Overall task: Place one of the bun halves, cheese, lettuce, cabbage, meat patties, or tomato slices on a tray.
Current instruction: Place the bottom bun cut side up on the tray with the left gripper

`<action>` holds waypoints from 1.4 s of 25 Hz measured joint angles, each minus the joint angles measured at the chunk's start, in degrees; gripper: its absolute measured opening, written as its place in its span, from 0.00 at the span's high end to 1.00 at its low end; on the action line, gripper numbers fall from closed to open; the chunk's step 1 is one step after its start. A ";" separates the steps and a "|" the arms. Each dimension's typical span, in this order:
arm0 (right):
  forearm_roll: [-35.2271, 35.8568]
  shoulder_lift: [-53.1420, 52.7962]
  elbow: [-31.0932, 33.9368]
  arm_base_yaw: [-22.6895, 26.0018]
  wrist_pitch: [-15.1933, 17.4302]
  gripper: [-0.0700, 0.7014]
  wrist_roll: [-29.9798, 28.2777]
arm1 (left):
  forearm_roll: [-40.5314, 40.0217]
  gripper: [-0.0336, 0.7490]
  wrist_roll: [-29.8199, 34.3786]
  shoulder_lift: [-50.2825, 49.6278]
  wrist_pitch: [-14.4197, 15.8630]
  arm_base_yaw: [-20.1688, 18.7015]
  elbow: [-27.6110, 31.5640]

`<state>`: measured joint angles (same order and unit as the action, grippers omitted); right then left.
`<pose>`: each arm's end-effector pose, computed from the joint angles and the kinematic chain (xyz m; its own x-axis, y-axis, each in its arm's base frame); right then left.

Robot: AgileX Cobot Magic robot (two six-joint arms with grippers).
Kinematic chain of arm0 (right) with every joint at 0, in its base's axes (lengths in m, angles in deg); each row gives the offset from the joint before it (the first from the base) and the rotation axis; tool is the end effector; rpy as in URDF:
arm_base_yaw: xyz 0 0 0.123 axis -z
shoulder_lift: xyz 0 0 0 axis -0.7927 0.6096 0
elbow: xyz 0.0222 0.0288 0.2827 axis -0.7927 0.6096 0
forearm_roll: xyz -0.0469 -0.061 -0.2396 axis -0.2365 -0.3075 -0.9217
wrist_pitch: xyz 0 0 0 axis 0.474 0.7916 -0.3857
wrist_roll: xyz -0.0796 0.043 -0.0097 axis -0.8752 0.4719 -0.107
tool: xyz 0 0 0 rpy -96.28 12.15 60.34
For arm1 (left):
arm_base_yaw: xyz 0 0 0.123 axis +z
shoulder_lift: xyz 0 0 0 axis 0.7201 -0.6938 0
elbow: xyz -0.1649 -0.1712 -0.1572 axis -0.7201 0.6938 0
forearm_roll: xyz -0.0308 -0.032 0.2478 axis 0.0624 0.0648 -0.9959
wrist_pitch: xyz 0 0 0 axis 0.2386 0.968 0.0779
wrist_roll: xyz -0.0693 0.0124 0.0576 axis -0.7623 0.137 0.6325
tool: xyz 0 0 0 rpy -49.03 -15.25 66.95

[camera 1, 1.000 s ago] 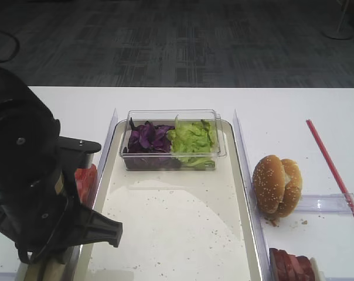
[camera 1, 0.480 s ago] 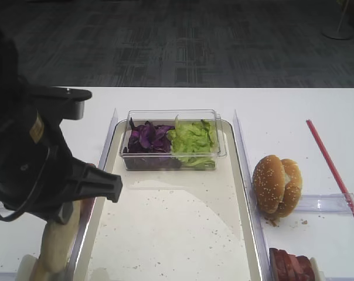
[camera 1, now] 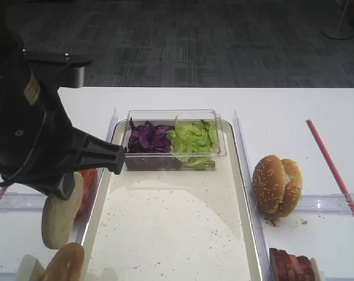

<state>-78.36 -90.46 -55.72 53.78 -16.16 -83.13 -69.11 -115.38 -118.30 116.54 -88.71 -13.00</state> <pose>-0.0080 0.0081 0.2664 -0.5157 -0.0117 -0.8567 -0.0632 0.9977 0.0244 0.1878 -0.1549 0.2961 -0.9642 0.0957 -0.2475 0.0993 0.9951 -0.0022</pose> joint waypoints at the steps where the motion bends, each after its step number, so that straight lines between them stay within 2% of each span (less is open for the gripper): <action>1: 0.00 0.00 0.00 0.00 0.00 0.19 0.00 | -0.28 0.91 0.00 0.00 0.05 0.00 0.00; 4: 0.00 0.00 0.00 0.00 0.00 0.19 0.00 | -1.23 0.91 0.00 0.00 0.14 0.58 0.00; 8: 0.00 0.00 0.00 0.00 0.00 0.19 0.00 | -0.73 0.91 2.14 0.00 -0.39 4.66 0.00; 14: 0.00 0.00 0.00 0.00 0.00 0.19 0.00 | 3.02 0.91 7.69 -0.11 -3.94 11.19 0.00; 19: 0.00 0.00 0.00 0.00 0.00 0.19 0.00 | 4.48 0.91 12.05 -3.18 -4.32 13.49 0.00; 21: 0.00 0.00 0.00 0.00 0.00 0.19 0.00 | 6.33 0.91 14.29 -4.02 -5.60 13.59 0.00; 27: 0.00 0.00 0.00 0.00 0.00 0.19 0.00 | 17.89 0.91 24.02 -4.34 -11.41 13.59 0.00; 35: 0.00 0.00 0.00 0.00 0.00 0.19 0.11 | 36.84 0.91 38.25 -4.35 -17.32 13.59 0.00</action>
<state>-78.36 -90.46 -55.72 53.78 -16.16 -83.02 -32.27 -77.13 -122.66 99.23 -75.12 -13.00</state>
